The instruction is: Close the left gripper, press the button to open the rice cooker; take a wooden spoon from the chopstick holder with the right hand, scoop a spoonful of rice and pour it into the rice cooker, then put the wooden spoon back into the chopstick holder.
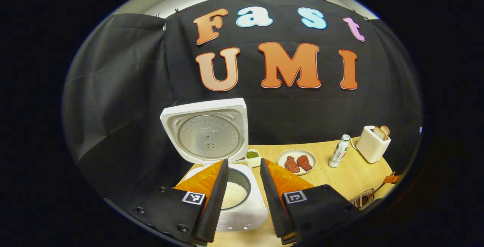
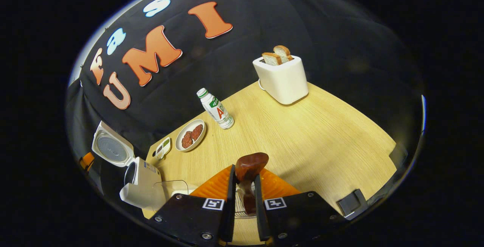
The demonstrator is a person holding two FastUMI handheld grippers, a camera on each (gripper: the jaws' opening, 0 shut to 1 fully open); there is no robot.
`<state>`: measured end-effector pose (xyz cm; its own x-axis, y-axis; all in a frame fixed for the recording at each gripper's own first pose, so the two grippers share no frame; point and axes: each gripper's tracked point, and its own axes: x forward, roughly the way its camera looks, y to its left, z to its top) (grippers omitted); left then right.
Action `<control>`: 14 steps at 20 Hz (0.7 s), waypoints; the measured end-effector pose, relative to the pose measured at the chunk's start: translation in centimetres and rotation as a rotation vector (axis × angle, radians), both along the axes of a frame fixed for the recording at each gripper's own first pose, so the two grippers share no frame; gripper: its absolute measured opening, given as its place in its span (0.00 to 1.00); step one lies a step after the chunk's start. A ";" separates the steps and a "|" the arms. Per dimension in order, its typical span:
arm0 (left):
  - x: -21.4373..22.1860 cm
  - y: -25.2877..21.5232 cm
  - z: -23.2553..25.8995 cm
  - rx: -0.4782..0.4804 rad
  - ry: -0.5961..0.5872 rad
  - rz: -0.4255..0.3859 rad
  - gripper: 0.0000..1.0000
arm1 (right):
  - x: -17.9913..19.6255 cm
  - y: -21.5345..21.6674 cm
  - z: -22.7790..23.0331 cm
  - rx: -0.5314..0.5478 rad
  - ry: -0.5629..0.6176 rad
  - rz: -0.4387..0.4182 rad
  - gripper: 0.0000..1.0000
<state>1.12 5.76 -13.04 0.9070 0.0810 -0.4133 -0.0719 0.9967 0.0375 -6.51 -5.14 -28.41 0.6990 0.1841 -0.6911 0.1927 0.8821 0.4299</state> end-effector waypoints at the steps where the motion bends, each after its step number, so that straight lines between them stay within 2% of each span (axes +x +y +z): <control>1: 0.1 -0.2 0.0 0.001 -0.003 -0.009 0.57 | 0.0 0.1 0.1 0.001 -0.004 -0.020 0.25; 5: 0.0 -0.2 0.4 0.004 -0.020 -0.025 0.57 | 0.1 1.1 0.2 -0.012 -0.020 -0.019 0.24; 6: -0.2 0.0 0.3 0.002 -0.022 -0.024 0.61 | 0.0 1.1 0.4 -0.022 -0.023 -0.014 0.22; 7: -0.2 0.1 0.4 -0.002 -0.022 -0.024 0.61 | 0.1 1.3 0.5 -0.017 -0.019 -0.003 0.19; 10: -0.3 0.4 0.4 -0.008 -0.026 -0.020 0.61 | -0.2 1.3 1.0 -0.043 -0.002 -0.011 0.16; 14: -0.8 0.7 0.4 -0.007 -0.041 -0.019 0.61 | 0.5 1.0 4.9 -0.076 -0.059 -0.052 0.14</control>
